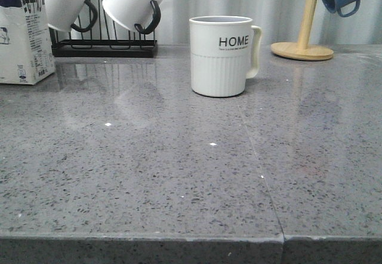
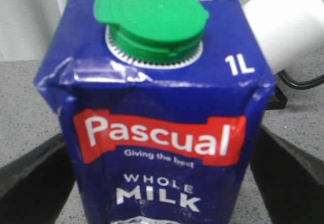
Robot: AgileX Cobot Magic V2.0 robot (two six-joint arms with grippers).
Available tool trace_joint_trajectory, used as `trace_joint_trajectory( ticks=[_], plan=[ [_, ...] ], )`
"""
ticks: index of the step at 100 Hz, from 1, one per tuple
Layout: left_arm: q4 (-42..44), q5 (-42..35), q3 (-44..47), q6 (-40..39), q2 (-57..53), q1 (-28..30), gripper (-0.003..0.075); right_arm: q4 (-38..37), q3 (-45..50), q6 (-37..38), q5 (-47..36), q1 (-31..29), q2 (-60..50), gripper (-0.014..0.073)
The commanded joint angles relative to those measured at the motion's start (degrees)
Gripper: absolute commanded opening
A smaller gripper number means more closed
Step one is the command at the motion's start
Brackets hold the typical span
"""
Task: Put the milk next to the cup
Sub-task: 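Grasp the milk carton with the left gripper and lift it, then carry the milk carton beside the HOME mug and lower it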
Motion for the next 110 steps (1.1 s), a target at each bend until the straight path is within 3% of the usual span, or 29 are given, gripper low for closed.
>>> trace_joint_trajectory(
  ticks=[1, 13, 25, 71, 110],
  plan=[
    [-0.5, -5.1, -2.2, -0.2, -1.6, -0.2, 0.0589, -0.2, -1.4, -0.1, -3.9, 0.0, 0.1, -0.0068],
    [-0.5, -5.1, -2.2, -0.2, -1.6, -0.2, 0.0451, -0.2, -1.4, -0.1, -3.9, 0.0, 0.1, -0.0068],
    [-0.5, -4.9, -2.2, -0.2, -2.3, -1.1, 0.0376, -0.2, -1.4, -0.1, -3.9, 0.0, 0.1, -0.0068],
    [-1.6, -7.3, -6.3, -0.2, -2.2, -18.2, 0.0375, -0.2, -1.4, -0.1, -3.9, 0.0, 0.1, -0.0068],
    [-3.3, -7.1, -11.0, -0.2, 5.1, -24.4, 0.0375, -0.2, -1.4, -0.1, -3.9, 0.0, 0.1, -0.0068]
  ],
)
